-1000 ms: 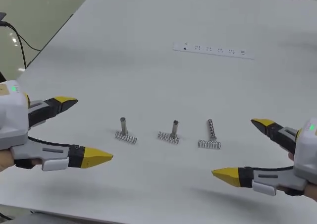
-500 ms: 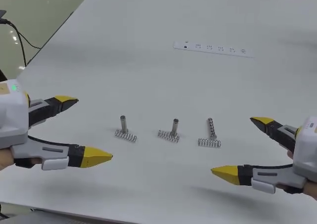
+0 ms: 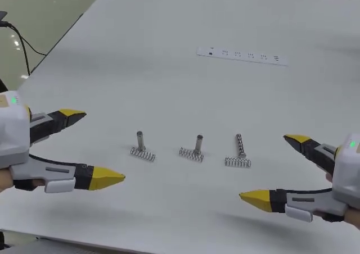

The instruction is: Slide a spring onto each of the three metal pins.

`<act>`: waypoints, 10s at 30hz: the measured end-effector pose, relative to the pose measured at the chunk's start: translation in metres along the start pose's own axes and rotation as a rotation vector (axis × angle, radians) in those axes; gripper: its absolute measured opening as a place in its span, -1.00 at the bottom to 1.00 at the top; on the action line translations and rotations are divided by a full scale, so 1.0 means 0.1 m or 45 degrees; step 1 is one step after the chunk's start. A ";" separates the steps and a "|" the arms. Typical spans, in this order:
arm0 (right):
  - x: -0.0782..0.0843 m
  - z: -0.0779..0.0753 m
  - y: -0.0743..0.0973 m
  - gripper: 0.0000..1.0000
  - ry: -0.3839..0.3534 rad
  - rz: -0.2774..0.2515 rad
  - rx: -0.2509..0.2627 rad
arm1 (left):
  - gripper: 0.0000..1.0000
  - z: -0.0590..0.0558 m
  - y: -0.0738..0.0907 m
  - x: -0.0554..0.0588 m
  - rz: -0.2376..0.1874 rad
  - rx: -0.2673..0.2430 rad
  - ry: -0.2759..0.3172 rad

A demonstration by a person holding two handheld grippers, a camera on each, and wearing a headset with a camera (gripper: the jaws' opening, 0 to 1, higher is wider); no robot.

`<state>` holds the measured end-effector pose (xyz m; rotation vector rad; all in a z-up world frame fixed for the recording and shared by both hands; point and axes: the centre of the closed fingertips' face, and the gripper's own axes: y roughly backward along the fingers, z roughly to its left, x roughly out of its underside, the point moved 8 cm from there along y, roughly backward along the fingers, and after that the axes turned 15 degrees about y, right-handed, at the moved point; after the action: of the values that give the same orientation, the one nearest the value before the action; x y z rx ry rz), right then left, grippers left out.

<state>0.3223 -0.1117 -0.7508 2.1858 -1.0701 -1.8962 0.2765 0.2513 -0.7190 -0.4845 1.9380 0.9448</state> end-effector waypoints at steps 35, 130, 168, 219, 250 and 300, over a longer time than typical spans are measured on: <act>-0.13 -0.28 -0.14 0.70 -0.171 0.007 0.023 | 0.95 0.05 0.00 0.06 0.018 -0.004 0.018; -0.05 -0.55 -0.82 -0.91 -0.487 0.442 0.071 | 0.90 0.09 0.08 0.13 0.045 -0.051 0.041; -0.08 -0.43 -0.64 -0.90 -0.325 0.367 0.097 | 0.90 0.05 0.03 0.14 0.053 -0.036 0.040; -0.10 -0.32 -0.34 -0.59 -0.035 0.406 0.008 | 0.90 0.03 0.00 0.11 0.051 -0.013 0.034; 0.08 -0.16 -0.63 -0.68 0.265 0.552 -0.310 | 0.90 0.03 0.05 0.12 0.072 -0.020 0.036; -0.30 0.23 -0.33 -0.85 0.457 0.423 -0.460 | 0.52 -0.47 -0.34 0.14 0.221 0.354 -0.033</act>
<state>0.3165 -0.0617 -0.7468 1.9045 -0.8762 -1.3650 0.2657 0.1940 -0.7309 -0.1447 2.0722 0.7669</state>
